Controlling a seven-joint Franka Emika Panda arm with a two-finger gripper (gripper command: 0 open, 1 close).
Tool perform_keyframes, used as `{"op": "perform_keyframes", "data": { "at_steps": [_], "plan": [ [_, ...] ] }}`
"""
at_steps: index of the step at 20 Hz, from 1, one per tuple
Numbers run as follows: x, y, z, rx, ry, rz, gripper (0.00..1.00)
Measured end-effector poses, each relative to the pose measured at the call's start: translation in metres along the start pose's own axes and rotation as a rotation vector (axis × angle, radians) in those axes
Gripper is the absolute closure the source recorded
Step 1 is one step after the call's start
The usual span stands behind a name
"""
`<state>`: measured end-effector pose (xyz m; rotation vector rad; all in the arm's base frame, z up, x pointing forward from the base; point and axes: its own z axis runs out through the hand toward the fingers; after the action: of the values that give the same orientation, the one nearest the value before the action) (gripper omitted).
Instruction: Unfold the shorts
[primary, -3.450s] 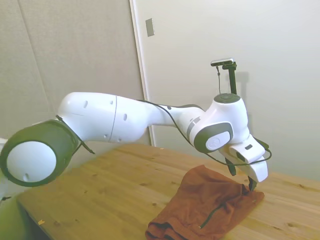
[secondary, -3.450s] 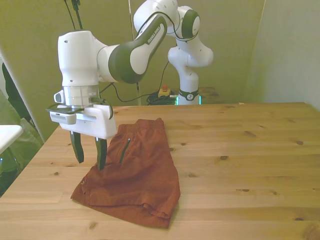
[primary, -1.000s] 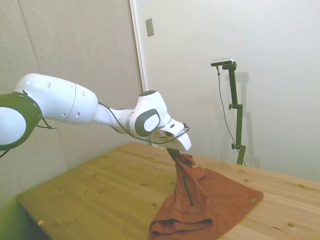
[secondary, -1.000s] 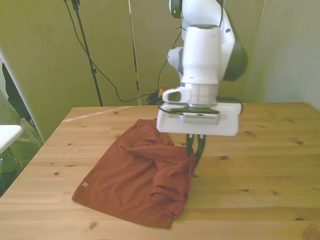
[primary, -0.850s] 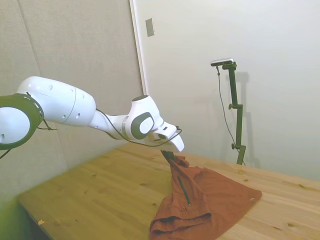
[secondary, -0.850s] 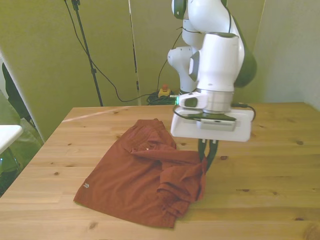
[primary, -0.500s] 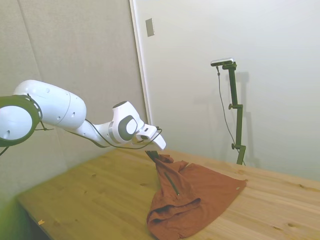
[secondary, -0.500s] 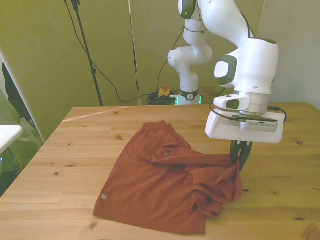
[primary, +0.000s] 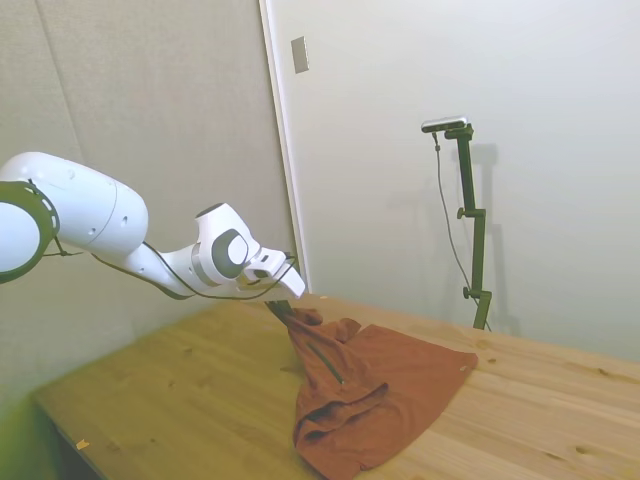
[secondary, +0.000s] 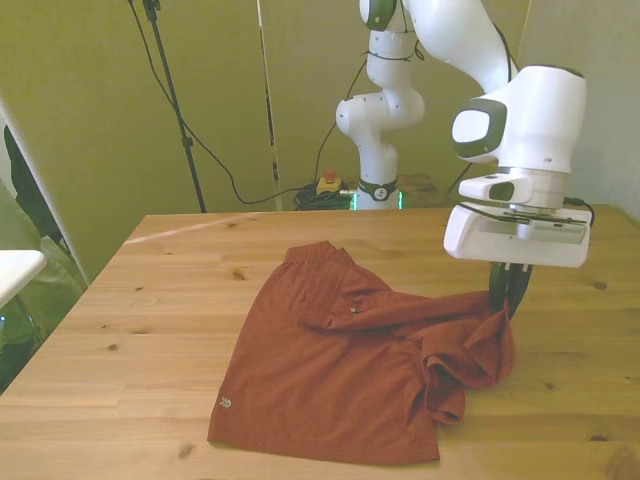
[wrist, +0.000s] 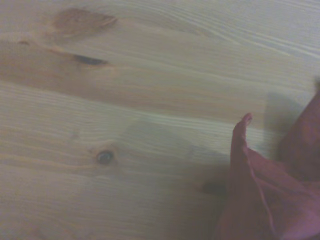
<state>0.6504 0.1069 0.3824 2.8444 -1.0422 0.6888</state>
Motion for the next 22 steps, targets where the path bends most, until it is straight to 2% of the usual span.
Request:
{"op": "perform_keyframes", "data": {
  "at_steps": [3, 4, 13, 18, 22],
  "plan": [
    [-0.009, -0.011, 0.016, -0.01, -0.009, -0.016, 1.0],
    [-0.011, -0.015, 0.018, -0.013, -0.011, -0.019, 0.0],
    [-0.006, -0.029, -0.005, -0.038, -0.011, -0.021, 0.0],
    [0.007, -0.035, -0.038, -0.036, -0.001, -0.005, 0.0],
    [0.028, -0.014, -0.076, -0.072, -0.003, 0.02, 0.0]
  ]
}}
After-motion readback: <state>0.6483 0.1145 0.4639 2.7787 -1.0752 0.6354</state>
